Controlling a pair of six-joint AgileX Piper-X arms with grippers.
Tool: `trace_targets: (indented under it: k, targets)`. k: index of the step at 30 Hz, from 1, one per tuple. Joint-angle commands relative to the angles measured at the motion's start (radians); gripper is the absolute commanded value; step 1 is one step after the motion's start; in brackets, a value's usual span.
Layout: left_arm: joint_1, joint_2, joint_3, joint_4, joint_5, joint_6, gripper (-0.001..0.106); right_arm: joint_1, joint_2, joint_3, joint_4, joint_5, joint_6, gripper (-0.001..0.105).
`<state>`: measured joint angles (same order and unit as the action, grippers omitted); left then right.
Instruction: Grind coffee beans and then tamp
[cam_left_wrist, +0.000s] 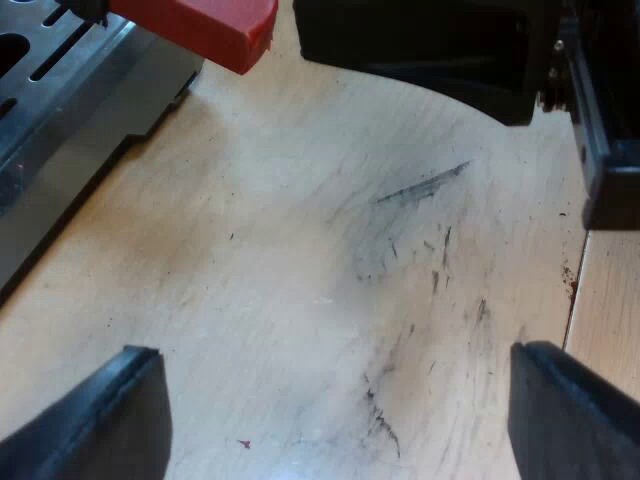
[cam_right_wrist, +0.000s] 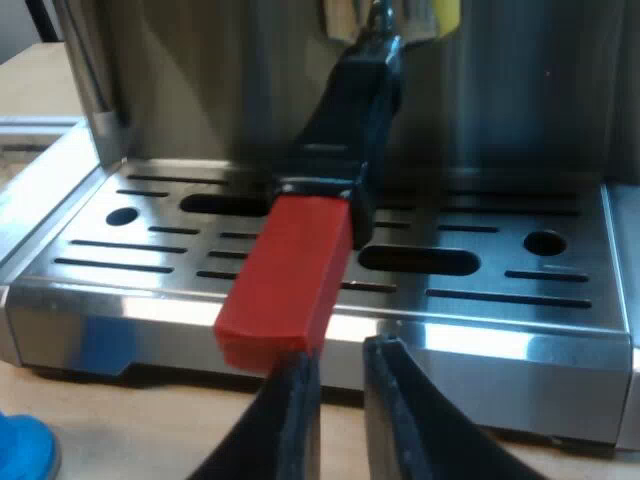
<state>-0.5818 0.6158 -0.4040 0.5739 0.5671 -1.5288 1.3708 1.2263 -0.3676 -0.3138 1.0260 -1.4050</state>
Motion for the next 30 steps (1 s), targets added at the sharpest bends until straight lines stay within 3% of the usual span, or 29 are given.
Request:
trace_targets:
  k: [1,13,18,30]
  targets:
    - [-0.005,0.000,-0.002,-0.011,0.012,0.008,0.071,-0.002,-0.002,-0.006,-0.003,-0.021,-0.013,0.015]
    - [-0.005,0.000,-0.002,-0.011,0.012,0.008,0.071,-0.002,0.053,-0.006,-0.061,-0.038,-0.013,0.015]
    - [-0.005,0.000,-0.002,-0.011,0.012,0.008,0.071,-0.007,0.076,-0.015,-0.095,-0.042,-0.053,0.015]
    - [-0.005,0.000,-0.002,-0.011,0.012,0.008,0.071,-0.005,0.083,-0.023,-0.121,0.053,-0.053,0.015]
